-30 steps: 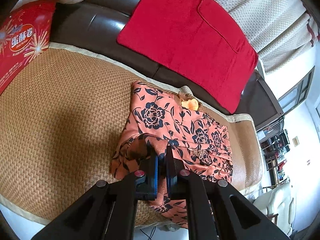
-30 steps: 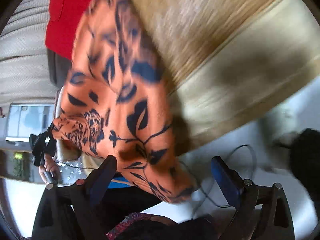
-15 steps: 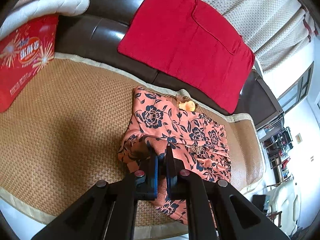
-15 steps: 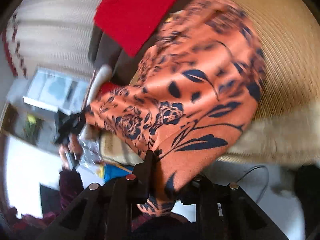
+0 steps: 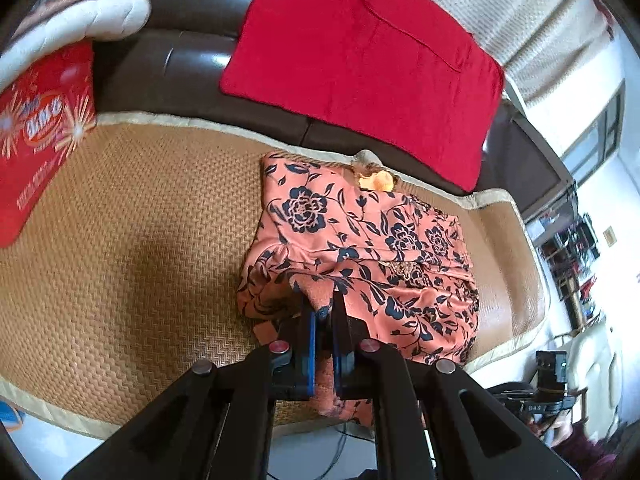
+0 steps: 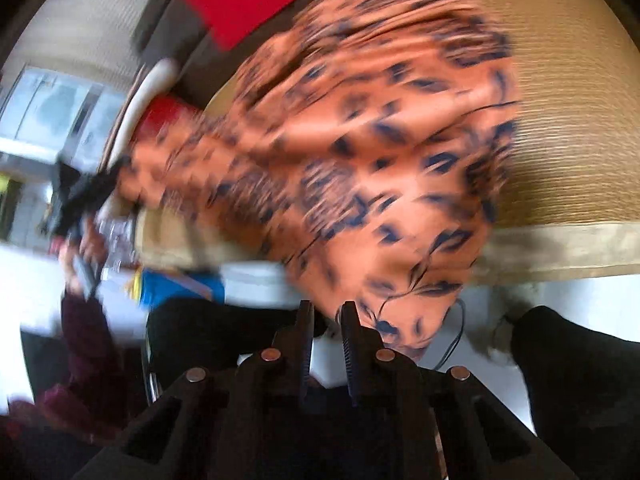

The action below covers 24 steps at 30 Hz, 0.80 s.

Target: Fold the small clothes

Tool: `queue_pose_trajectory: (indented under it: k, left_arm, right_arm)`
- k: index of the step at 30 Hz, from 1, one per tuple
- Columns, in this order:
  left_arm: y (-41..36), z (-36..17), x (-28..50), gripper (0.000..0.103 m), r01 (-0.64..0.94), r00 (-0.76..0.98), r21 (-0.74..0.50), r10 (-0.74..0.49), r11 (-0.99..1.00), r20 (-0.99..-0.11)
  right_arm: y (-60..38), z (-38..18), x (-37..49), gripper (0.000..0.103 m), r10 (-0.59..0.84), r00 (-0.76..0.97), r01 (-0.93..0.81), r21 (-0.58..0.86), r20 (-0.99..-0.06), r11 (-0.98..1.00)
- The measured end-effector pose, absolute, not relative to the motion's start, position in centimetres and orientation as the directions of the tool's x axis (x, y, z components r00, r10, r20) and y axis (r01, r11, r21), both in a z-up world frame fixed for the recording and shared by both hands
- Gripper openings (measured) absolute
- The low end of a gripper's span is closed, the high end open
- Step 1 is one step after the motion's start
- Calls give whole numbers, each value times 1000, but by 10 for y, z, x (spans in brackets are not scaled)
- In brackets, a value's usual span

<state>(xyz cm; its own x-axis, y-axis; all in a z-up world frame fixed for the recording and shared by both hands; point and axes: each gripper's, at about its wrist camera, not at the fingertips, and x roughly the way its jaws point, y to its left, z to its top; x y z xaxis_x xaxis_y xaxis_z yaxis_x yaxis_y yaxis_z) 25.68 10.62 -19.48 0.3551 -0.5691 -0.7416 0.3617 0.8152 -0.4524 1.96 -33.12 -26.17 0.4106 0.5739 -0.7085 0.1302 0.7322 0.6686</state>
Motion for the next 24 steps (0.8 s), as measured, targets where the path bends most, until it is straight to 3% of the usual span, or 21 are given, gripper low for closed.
queue_pose_trajectory:
  k: [3,4,5,6,7,11,15,18,19,20,24]
  left_arm:
    - [109,-195,256,6,357,358,-471,-584,807,-729]
    - [110,-195,256,6,353,358,-473,-584,807,-729]
    - [110,-195,255,6,351,357,-477,-586,806,-727]
    - [110,-194,255,6,351,357,-479,-588,805,-726]
    - [108,-194,254,6,351,359,-476,-585,806,-727]
    - [107,-196,251,6,335,358,-483,-584,809,-729]
    - [109,-198,248,6,309,356,-494,-581,813,-733]
    - [113,-196,244,6,294,363,-500,-579,815,-730]
    - [115,-196,243,6,288,364,-503,-579,815,-729]
    - [116,-196,243,6,285,364,-505,-579,815,-729]
    - [118,-194,239,6,288,364,-498,-575,818,-733]
  right_arm:
    - [-351,-272,16,27,562,460,225,702,-688,676]
    - [-354,-276,16,48,544,457,249,688,-704,682]
    - [-356,-282,13,82,525,457,270,675,-717,686]
    - [-360,-290,10,89,516,467,290,675,-719,679]
    - [-364,-301,5,90,515,486,303,689,-706,658]
    - [-380,-350,2,90,532,503,330,721,-681,610]
    - [-374,-392,10,87,627,533,341,823,-568,455]
    - [-352,-391,17,59,664,514,272,837,-544,476]
    - [-345,-385,18,34,654,512,253,825,-557,505]
    - [-341,-380,17,24,655,509,241,824,-557,513]
    - [-327,-350,12,23,668,534,146,835,-518,530]
